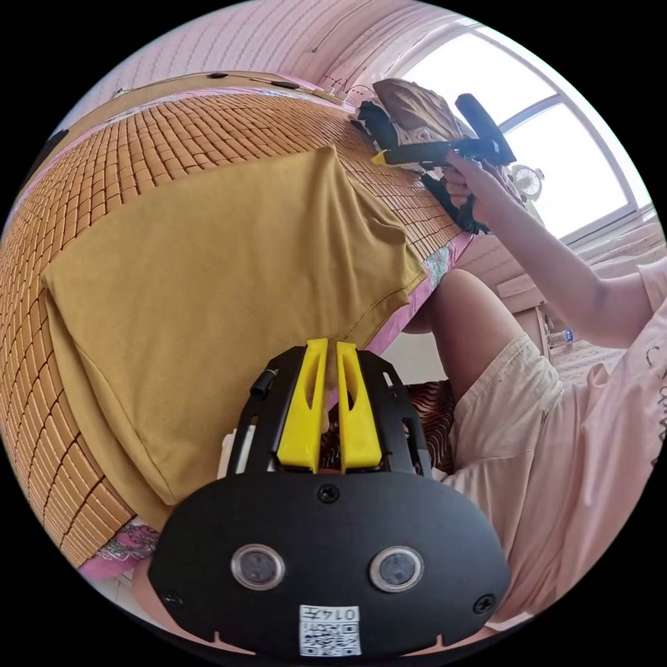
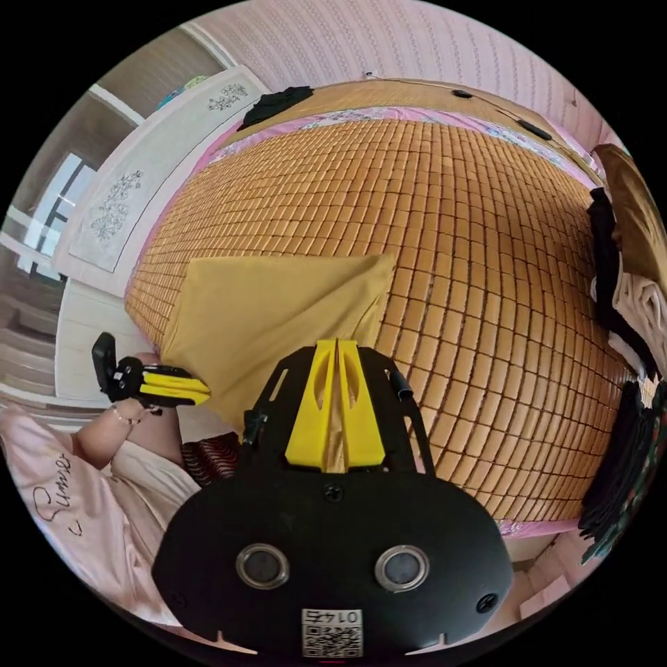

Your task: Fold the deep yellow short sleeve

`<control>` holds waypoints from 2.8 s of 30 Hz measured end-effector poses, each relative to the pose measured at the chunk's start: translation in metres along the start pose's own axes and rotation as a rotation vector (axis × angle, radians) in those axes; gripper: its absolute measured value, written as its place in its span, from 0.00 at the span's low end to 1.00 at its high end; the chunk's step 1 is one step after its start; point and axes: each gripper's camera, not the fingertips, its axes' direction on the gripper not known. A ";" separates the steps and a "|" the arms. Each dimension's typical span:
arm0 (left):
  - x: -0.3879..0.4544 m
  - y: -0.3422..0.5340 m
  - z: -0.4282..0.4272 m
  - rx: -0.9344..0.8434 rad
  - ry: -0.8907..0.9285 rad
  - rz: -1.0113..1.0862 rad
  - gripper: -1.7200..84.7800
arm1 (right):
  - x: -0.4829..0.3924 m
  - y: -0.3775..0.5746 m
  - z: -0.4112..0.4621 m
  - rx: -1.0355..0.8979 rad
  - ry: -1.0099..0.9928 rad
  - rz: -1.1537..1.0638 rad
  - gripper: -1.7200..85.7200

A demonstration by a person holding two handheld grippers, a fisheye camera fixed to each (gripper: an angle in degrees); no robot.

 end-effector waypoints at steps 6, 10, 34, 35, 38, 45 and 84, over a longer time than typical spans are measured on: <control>0.003 0.004 0.004 0.017 -0.009 -0.002 0.01 | -0.039 0.022 0.056 -0.151 0.238 -0.056 0.02; 0.005 0.007 0.006 0.025 -0.003 -0.018 0.01 | -0.036 0.013 0.066 -0.154 0.170 -0.005 0.02; 0.070 0.011 0.025 0.037 -0.149 0.178 0.01 | -0.241 -0.223 0.186 -0.434 0.352 -0.571 0.02; 0.071 0.011 0.025 0.034 -0.146 0.185 0.01 | -0.242 -0.227 0.183 -0.413 0.371 -0.575 0.02; 0.072 0.011 0.026 0.030 -0.124 0.195 0.01 | -0.237 -0.244 0.201 -0.439 0.386 -0.558 0.02; 0.087 0.015 0.028 0.031 -0.146 0.227 0.01 | -0.216 -0.283 0.192 -0.541 0.340 -0.477 0.01; 0.254 -0.067 0.075 0.051 -0.232 0.310 0.03 | 0.232 0.283 -0.123 0.426 -0.629 0.299 0.06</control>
